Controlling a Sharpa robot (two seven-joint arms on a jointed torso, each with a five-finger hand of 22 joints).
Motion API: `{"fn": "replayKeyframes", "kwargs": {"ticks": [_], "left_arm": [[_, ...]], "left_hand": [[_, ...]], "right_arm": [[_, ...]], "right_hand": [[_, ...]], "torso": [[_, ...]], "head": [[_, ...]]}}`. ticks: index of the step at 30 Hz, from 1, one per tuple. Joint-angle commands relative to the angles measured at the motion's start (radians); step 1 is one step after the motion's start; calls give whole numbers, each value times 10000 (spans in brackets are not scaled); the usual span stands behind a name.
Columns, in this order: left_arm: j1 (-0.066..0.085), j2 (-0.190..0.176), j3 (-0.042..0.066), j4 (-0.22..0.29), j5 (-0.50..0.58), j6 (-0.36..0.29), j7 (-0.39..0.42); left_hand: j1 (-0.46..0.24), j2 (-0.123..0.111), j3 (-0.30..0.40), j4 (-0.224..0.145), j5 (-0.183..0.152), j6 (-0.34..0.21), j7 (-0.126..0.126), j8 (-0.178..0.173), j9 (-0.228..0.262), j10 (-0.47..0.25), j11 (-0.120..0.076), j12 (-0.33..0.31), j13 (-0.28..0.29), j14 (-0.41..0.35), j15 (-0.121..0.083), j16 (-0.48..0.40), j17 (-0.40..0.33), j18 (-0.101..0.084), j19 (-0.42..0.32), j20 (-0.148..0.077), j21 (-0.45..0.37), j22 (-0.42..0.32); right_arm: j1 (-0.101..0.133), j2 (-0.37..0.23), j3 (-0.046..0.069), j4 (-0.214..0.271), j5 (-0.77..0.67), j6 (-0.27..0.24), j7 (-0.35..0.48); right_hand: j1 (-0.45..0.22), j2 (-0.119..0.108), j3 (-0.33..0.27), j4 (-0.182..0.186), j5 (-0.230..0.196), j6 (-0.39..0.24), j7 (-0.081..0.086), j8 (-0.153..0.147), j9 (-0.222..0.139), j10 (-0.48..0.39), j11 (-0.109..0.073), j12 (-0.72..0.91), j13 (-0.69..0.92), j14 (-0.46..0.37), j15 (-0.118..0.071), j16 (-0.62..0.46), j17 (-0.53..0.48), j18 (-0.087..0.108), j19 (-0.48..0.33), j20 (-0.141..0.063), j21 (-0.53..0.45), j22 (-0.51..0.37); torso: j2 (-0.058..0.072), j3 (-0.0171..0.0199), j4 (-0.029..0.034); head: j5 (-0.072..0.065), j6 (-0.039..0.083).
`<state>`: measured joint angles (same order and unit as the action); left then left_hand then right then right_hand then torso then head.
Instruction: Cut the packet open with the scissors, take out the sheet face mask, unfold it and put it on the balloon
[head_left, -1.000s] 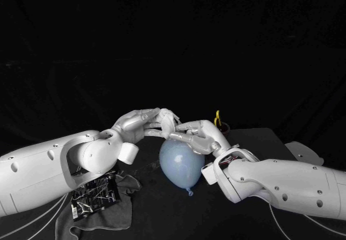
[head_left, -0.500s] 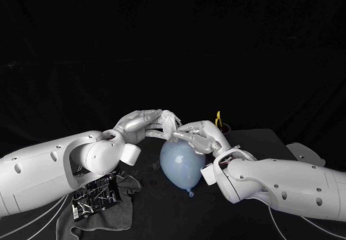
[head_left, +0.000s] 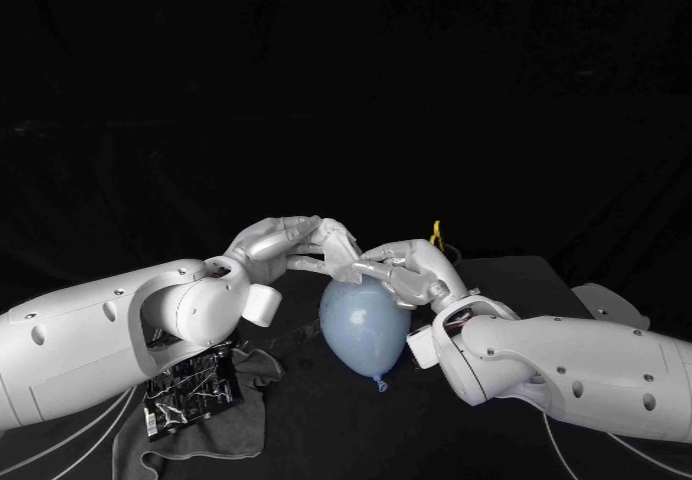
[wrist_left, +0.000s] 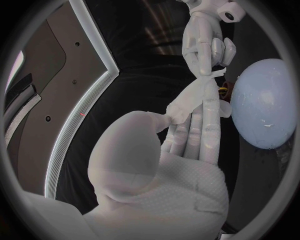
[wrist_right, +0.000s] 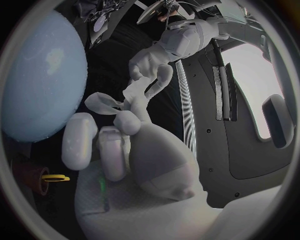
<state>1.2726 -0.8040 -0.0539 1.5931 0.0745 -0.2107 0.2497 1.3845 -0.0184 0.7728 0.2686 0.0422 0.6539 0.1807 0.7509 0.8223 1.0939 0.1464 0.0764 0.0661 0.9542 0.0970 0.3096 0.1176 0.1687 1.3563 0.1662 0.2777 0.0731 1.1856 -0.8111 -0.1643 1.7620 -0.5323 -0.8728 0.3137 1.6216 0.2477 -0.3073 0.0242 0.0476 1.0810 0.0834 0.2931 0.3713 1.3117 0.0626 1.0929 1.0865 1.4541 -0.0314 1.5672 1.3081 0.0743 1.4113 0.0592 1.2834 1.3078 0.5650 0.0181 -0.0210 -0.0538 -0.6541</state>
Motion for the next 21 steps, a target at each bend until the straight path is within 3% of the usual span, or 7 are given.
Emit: {"fn": "replayKeyframes", "kwargs": {"ticks": [1,7,13,14,15,16,21], "left_arm": [[9,13,15,-96,-82,-410,302],[9,-6,16,-243,-83,-648,372],[9,-10,16,-285,-126,-765,340],[9,-9,16,-287,-139,-776,331],[9,-10,16,-289,-151,-792,323],[9,-11,16,-289,-158,-807,318],[9,-20,16,-297,-191,-874,302]], "left_hand": [[109,-18,-3,-41,61,115,194,73,11,91,9,71,7,62,-8,-55,5,138,78,-33,13,-17],[109,-19,1,-35,60,135,192,77,15,109,6,78,7,89,-13,-53,9,138,88,-38,10,-18],[107,-20,7,-22,60,160,191,84,22,133,1,88,7,125,-21,-51,16,138,103,-44,8,-20],[107,-20,7,-22,60,160,191,84,22,133,1,88,7,125,-21,-51,16,138,103,-44,8,-20],[106,-21,8,-18,60,169,191,87,25,143,-1,92,8,141,-24,-49,19,138,107,-47,6,-21],[103,-22,11,-11,60,178,191,89,28,154,-4,97,8,162,-28,-47,23,138,113,-50,4,-22],[98,-25,20,9,60,206,186,95,40,190,-13,110,7,242,-42,-32,36,137,119,-60,-10,-28]], "right_arm": [[3,-119,5,96,22,51,-91],[2,-368,4,235,-73,280,-330],[0,-489,3,261,-179,449,-521],[0,-500,3,257,-199,477,-555],[0,-514,3,253,-230,511,-597],[0,-524,2,251,-257,542,-634],[0,-598,2,241,-406,724,-849]], "right_hand": [[-25,387,906,-971,21,-45,-39,84,308,683,-604,399,464,1167,-207,36,2627,-109,65,-16,49,1793],[-330,401,1108,-1305,21,-135,-45,223,406,720,-610,369,524,1167,-215,36,2627,-107,53,-27,57,1787],[-330,401,1108,-1305,21,-135,-45,223,406,720,-610,369,524,1167,-215,36,2627,-107,53,-27,57,1787],[-1615,421,2048,-2595,19,-323,-25,512,542,770,-586,235,678,1167,-204,36,2627,-104,21,-13,80,1778],[-1615,421,2048,-2595,19,-323,-25,512,542,770,-586,235,678,1167,-204,36,2627,-104,21,-13,80,1778],[-2009,420,2383,-2997,29,-349,-28,562,548,785,-578,206,719,1167,-199,36,2627,-103,17,-8,85,1777],[-2009,420,2383,-2997,29,-349,-28,562,548,785,-578,206,719,1167,-199,36,2627,-103,17,-8,85,1777]], "torso": [[-2,1,1],[-4,-1,-2],[-3,-1,7],[-4,-2,9],[-3,-4,11],[-3,-4,12],[3,-4,7]], "head": [[-9,-26],[10,-34],[28,-22],[32,-22],[45,-25],[48,-24],[64,-33]]}}
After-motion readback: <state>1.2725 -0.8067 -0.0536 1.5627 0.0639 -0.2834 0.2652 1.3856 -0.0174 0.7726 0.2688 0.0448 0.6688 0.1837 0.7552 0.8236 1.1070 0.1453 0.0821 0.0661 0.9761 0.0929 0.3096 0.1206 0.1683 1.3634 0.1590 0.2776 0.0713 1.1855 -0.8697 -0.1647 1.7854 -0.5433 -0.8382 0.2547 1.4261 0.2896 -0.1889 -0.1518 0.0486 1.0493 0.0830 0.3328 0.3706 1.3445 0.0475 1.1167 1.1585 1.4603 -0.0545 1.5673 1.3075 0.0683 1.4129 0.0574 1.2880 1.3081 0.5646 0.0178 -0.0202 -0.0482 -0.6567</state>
